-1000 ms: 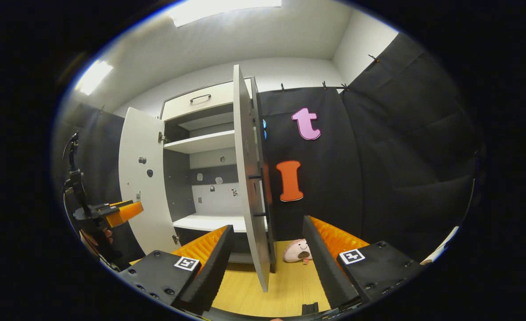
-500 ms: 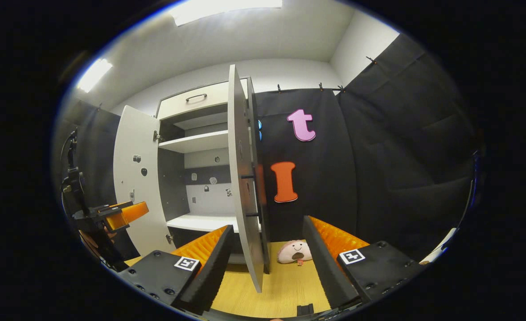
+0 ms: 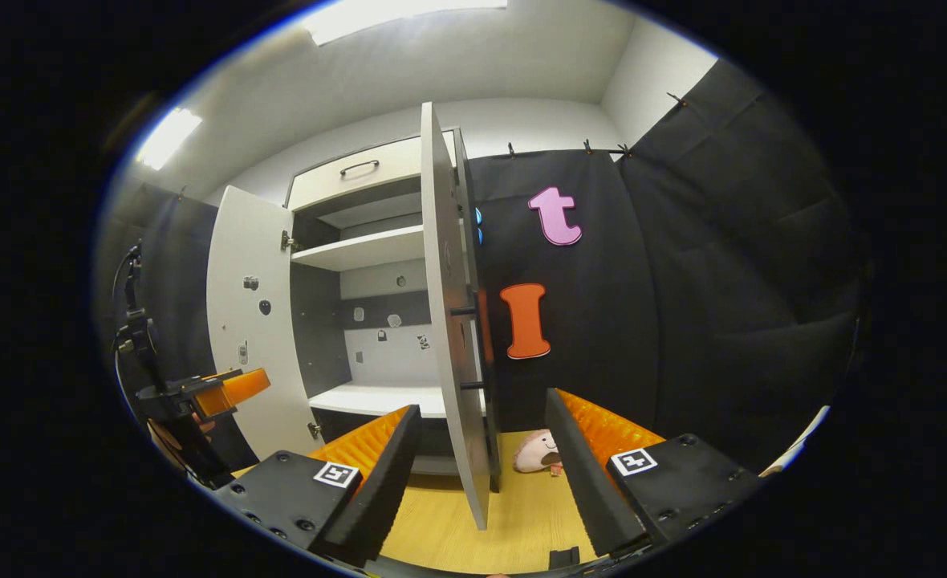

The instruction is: Open the right door of the double-door shoe cabinet with the right hand, and open the left door with the left hand.

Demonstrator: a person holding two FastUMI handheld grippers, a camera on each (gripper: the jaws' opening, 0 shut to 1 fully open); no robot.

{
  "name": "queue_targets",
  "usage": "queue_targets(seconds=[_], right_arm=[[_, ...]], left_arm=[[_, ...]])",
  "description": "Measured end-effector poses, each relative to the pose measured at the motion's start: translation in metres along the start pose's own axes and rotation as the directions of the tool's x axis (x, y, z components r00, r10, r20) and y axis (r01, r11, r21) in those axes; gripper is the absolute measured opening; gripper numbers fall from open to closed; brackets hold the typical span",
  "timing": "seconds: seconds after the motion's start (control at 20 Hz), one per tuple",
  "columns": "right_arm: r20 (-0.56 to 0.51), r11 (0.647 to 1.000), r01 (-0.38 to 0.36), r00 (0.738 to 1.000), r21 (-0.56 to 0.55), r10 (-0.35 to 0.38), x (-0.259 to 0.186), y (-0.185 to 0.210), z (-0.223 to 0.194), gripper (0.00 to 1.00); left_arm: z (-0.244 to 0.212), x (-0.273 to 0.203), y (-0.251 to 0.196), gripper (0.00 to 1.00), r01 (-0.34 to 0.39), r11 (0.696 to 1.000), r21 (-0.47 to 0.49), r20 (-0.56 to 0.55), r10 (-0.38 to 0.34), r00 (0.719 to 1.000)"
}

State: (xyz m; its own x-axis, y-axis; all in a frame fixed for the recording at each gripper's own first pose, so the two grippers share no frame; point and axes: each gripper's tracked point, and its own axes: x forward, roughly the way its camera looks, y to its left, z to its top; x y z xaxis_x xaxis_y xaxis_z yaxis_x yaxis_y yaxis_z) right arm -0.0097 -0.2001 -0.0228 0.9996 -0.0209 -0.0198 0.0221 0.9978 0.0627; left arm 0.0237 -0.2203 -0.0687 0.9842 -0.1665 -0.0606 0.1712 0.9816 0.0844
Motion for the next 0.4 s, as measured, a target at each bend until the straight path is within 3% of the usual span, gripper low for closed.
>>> queue_targets(seconds=[0.05, 0.2, 0.25, 0.3, 0.4], right_arm=[[0.005, 1.000, 0.001, 1.000, -0.002, -0.001, 0.0000, 0.0005, 0.0008, 0.98], [0.020, 1.000, 0.002, 1.000, -0.012, -0.001, 0.0017, 0.0007, 0.0041, 0.98], [0.023, 1.000, 0.004, 1.000, -0.015, -0.003, 0.0030, 0.0005, 0.0048, 0.88], [0.020, 1.000, 0.006, 1.000, -0.016, -0.006, 0.0052, -0.0003, 0.0047, 0.98], [0.014, 1.000, -0.010, 1.000, -0.005, 0.010, 0.0063, 0.0042, 0.0042, 0.99]], left_arm=[[0.0010, -0.0004, 0.0033, 0.96, -0.005, 1.000, 0.002, 0.007, 0.005, 1.000], [0.0061, 0.0003, 0.0055, 0.94, 0.000, 1.000, 0.004, 0.029, 0.000, 1.000], [0.0064, 0.0006, 0.0072, 0.94, -0.003, 1.000, -0.002, 0.033, 0.003, 0.999], [0.0062, 0.0008, 0.0084, 0.94, -0.009, 1.000, -0.007, 0.031, 0.010, 0.999], [0.0047, 0.0030, 0.0107, 0.94, -0.017, 1.000, -0.010, 0.026, 0.017, 1.000]])
